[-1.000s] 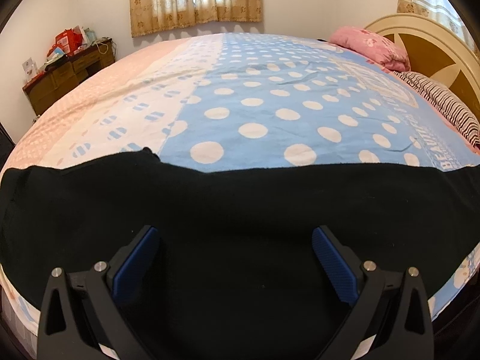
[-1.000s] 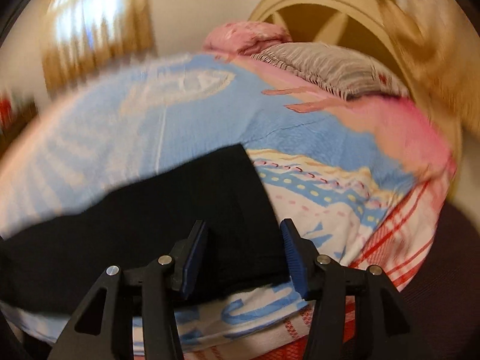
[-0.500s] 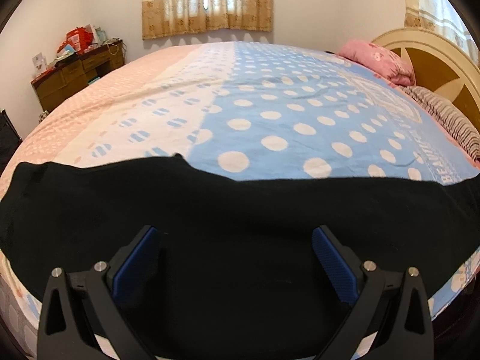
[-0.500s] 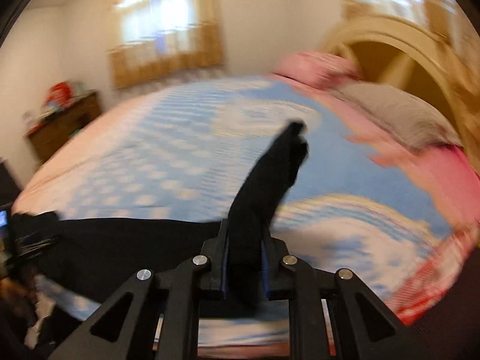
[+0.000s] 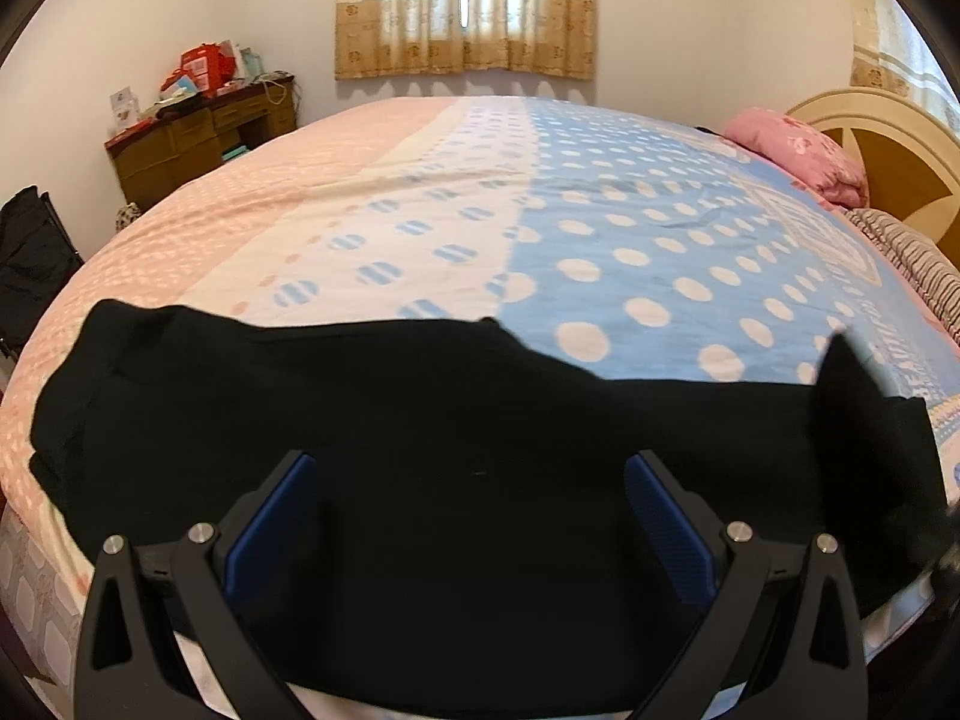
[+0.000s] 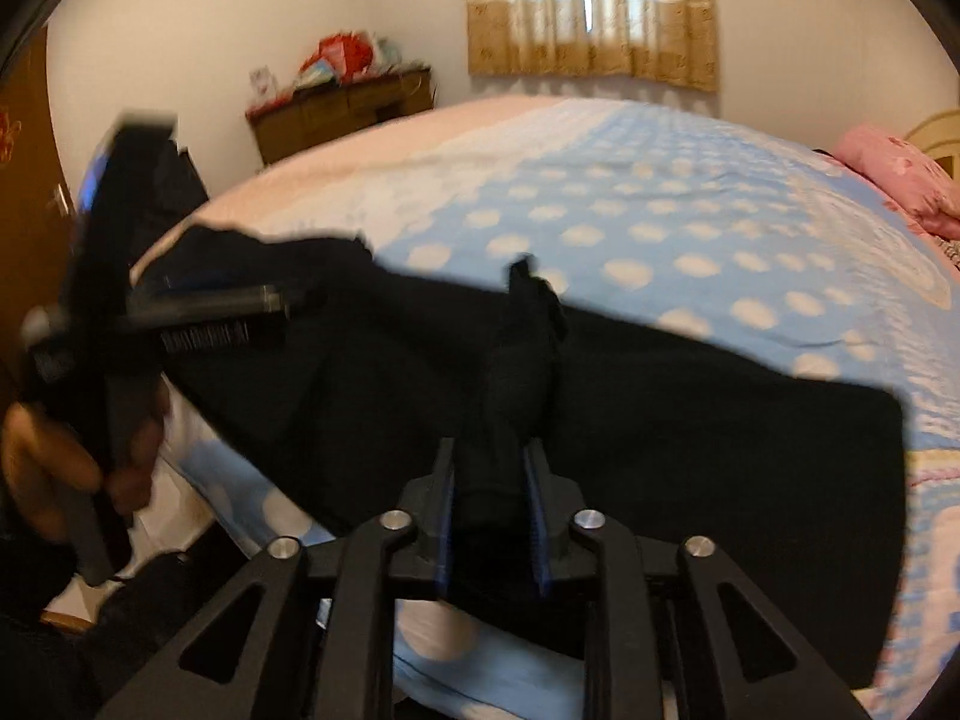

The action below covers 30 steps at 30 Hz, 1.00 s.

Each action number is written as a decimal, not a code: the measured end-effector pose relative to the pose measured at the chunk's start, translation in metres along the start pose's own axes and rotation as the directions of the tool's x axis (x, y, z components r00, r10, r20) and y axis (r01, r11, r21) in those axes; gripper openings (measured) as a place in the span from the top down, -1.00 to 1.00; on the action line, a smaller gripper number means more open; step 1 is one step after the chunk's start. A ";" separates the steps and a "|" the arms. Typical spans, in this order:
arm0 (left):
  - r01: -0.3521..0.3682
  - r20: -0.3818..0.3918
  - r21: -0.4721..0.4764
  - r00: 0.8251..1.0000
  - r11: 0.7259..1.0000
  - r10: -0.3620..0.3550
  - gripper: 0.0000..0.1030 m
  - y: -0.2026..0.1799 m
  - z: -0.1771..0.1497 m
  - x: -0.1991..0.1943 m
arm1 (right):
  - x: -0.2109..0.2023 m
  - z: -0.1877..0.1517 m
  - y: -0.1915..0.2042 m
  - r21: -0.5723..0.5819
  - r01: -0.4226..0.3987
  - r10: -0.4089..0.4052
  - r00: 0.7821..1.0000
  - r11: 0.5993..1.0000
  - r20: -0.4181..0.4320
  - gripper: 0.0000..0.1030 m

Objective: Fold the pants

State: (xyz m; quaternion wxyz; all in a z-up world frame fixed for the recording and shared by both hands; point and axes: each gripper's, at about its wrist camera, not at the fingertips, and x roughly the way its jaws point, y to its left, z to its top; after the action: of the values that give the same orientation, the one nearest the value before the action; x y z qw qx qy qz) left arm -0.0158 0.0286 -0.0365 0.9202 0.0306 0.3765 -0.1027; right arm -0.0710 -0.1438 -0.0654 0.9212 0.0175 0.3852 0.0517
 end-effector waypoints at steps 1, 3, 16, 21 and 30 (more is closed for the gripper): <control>-0.005 0.000 -0.003 1.000 1.000 0.005 -1.00 0.003 0.000 0.001 | 0.004 -0.001 -0.002 0.019 -0.021 0.022 1.000 1.000 -0.010 0.14; -0.009 -0.005 -0.006 1.000 1.000 0.009 -1.00 0.007 0.000 0.003 | 0.005 -0.003 -0.005 0.096 -0.125 0.126 0.992 0.988 -0.004 -0.26; -0.014 -0.020 0.017 1.000 1.000 0.015 -1.00 0.005 -0.001 0.014 | -0.001 0.006 -0.058 0.278 -0.211 0.194 0.977 0.937 0.087 0.76; -0.012 -0.025 0.028 1.000 1.000 0.012 -1.00 0.001 -0.002 0.014 | 0.048 0.018 -0.026 0.246 -0.246 0.241 0.969 0.938 0.048 0.75; -0.003 -0.011 0.052 1.000 0.999 0.003 -1.00 -0.003 0.000 0.007 | 0.013 0.030 -0.056 0.306 -0.364 0.309 0.927 0.880 0.215 0.75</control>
State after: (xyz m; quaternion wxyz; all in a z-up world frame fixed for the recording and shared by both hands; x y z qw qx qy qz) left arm -0.0116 0.0248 -0.0410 0.9172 0.0558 0.3786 -0.1111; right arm -0.0359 -0.1975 -0.0580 0.9087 0.2474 0.3044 0.1425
